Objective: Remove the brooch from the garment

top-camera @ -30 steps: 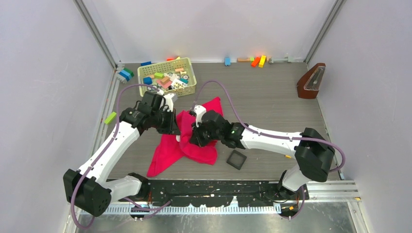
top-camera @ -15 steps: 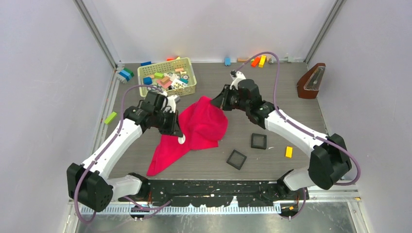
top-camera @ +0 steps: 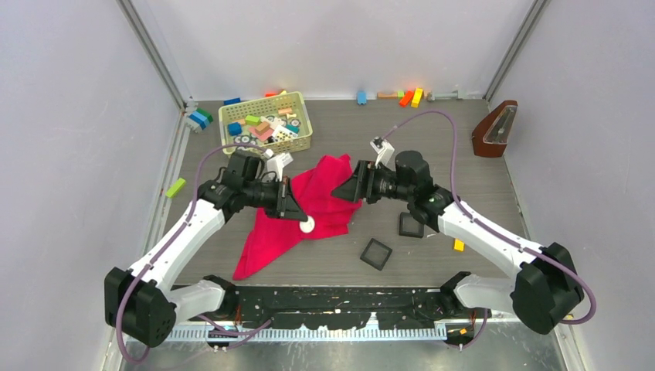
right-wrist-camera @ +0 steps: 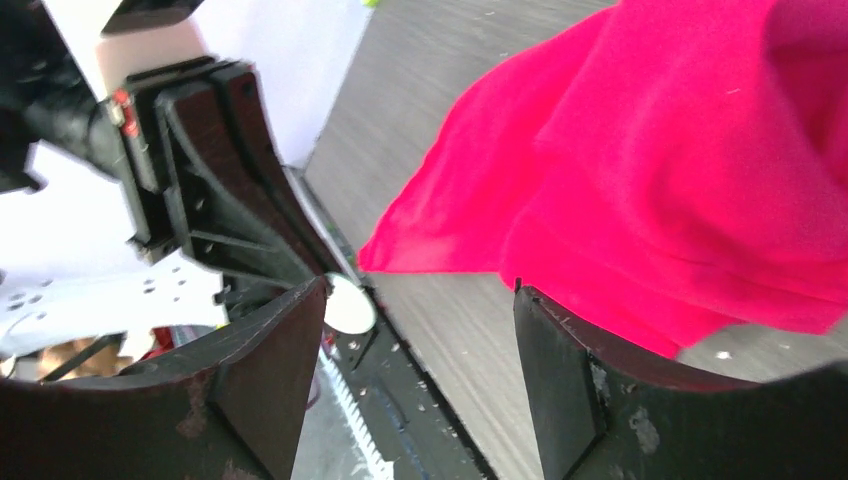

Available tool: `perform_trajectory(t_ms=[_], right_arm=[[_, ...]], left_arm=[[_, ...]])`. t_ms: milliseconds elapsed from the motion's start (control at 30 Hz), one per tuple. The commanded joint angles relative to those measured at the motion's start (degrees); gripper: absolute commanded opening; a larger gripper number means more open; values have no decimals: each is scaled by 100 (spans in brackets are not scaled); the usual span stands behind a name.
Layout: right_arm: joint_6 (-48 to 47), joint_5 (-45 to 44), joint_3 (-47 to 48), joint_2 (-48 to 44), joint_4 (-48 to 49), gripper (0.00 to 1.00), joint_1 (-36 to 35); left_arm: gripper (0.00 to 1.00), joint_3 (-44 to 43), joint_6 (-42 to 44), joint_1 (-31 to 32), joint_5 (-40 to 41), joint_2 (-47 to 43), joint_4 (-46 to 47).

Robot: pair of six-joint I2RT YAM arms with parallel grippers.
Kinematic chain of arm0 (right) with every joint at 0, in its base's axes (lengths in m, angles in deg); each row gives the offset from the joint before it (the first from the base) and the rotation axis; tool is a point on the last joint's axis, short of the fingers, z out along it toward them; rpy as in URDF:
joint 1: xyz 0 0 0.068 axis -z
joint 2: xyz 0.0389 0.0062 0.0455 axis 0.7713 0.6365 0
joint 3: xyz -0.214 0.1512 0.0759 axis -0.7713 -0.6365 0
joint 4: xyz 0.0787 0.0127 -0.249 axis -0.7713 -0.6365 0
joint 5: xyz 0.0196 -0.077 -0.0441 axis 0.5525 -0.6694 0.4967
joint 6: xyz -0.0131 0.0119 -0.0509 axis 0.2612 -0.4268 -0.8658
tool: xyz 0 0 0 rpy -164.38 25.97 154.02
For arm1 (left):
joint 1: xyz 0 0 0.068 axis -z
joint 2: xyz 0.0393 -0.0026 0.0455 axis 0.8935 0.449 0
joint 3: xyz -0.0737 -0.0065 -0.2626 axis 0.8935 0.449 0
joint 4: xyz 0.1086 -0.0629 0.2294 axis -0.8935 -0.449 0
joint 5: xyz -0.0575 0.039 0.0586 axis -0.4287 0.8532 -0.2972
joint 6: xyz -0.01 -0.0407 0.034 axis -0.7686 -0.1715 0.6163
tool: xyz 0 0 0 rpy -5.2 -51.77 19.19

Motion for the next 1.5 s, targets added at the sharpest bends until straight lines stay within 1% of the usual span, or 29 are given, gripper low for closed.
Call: perform_trajectory(t_ms=[0,67,133,233,300,533,633,867,1000,1133,1300,1467], right_arm=[[692,987,-619,-439,1707,71,-19],[972,1223,-862,-504,2270,66,-27],[1171,1370,-1018,-526,2633,62,-40],[1323,1450,-1108,-560,2814,56,-68],[1398,1441,-1122,-580,2860,51,-114],[1660,1507,-1195,-601,3427,47,-372],[1713,1515,-1158,-576,3527,42,-422],[1711,1467,-1032,-495,3447,35,-518],[1579,1312,-925,-468,3092,31,-550],[1538,1199,-878,-436,2921,29,-567],[1515,1147,-836,-379,2891,33,-605],[1497,1093,-761,-290,2822,34,-656]], left_arm=[[0,309,-952,-54,-787,-366,1425],[0,419,-1366,-55,-1028,-412,1950],[0,541,-1769,-55,-1222,-458,2493],[0,653,-2150,-55,-1328,-550,2982],[0,633,-2222,-55,-1313,-596,3053],[0,677,-2708,-55,-1401,-656,3575],[0,700,-2834,-55,-1447,-676,3727],[0,682,-2877,-55,-1481,-776,3704],[0,716,-2861,-55,-1504,-794,3697],[0,752,-2812,-55,-1531,-812,3634],[0,753,-2802,-55,-1552,-814,3626],[0,748,-2773,-55,-1574,-795,3633]])
